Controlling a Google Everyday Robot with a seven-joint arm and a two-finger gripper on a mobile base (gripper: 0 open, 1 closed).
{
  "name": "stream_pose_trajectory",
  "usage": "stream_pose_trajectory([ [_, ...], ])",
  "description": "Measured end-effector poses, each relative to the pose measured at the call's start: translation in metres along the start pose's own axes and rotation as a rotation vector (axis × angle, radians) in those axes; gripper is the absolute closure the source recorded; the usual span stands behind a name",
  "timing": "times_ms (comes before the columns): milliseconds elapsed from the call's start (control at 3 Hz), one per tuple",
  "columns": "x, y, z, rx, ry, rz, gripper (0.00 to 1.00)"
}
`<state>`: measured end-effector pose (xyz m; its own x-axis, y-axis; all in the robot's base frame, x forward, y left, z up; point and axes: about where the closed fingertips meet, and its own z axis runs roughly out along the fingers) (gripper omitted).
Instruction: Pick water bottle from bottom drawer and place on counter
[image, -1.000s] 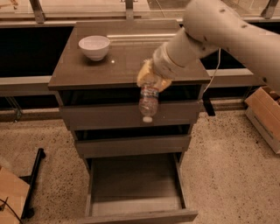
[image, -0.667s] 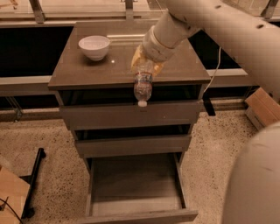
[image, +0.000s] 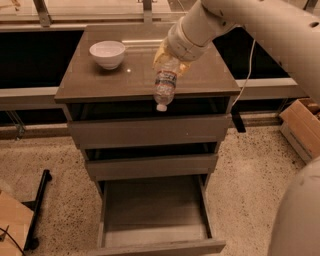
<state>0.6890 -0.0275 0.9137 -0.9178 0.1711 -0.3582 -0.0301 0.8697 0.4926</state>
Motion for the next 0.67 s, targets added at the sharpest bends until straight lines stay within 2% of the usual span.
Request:
stream_pose_trajectory([
  [333, -0.023, -0.013, 0.006, -0.067, -0.088, 0.09, 1.0],
  [667, -0.069, -0.013, 0.018, -0.163, -0.196, 0.139, 1.0],
])
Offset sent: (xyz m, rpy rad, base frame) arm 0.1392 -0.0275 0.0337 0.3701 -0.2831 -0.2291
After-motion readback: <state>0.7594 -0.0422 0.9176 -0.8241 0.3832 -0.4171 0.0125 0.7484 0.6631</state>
